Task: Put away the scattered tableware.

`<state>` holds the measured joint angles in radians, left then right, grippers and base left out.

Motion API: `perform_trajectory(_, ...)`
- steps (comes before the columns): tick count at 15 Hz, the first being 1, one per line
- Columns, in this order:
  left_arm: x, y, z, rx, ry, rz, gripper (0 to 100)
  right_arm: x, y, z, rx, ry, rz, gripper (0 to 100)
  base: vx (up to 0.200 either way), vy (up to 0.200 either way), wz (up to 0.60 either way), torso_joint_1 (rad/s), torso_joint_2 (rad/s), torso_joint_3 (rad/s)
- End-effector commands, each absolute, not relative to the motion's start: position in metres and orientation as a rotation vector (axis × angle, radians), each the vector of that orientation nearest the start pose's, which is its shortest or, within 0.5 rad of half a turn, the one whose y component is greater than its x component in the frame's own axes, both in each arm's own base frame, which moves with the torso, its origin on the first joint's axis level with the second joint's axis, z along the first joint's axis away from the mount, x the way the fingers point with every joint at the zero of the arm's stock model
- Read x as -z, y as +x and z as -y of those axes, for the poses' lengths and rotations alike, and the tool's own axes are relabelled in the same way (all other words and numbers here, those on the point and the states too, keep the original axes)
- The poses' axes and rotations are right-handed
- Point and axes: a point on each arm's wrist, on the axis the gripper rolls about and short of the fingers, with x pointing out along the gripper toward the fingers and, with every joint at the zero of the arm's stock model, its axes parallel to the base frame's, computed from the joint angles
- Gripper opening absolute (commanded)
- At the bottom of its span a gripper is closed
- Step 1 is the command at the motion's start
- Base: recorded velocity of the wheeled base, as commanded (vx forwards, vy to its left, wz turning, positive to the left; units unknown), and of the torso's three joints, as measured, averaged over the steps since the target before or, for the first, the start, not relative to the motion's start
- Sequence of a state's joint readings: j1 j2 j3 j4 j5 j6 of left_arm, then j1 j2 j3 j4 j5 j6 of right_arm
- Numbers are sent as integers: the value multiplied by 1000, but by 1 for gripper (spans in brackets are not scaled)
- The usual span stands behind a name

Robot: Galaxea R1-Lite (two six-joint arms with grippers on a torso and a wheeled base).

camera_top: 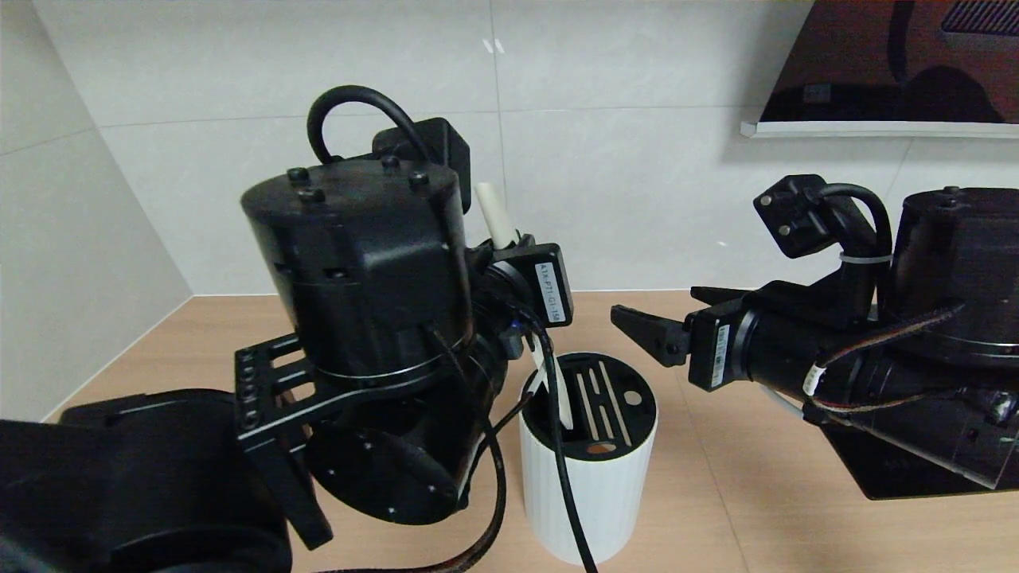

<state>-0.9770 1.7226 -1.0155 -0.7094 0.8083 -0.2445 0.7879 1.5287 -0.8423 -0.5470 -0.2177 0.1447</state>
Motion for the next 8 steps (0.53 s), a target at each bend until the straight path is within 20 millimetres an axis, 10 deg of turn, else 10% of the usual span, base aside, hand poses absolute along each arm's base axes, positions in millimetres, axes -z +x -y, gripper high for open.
perform_trajectory(1, -232, 197, 264, 165, -228, -35, 0, -233, 195, -189, -559, 71, -166, 100, 0, 0, 0, 0, 0, 0)
perform_trajectory(8, -203, 202, 280, 173, -186, -93, 0, -231, 196, -190, -557, 69, -170, 100, 0, 0, 0, 0, 0, 0)
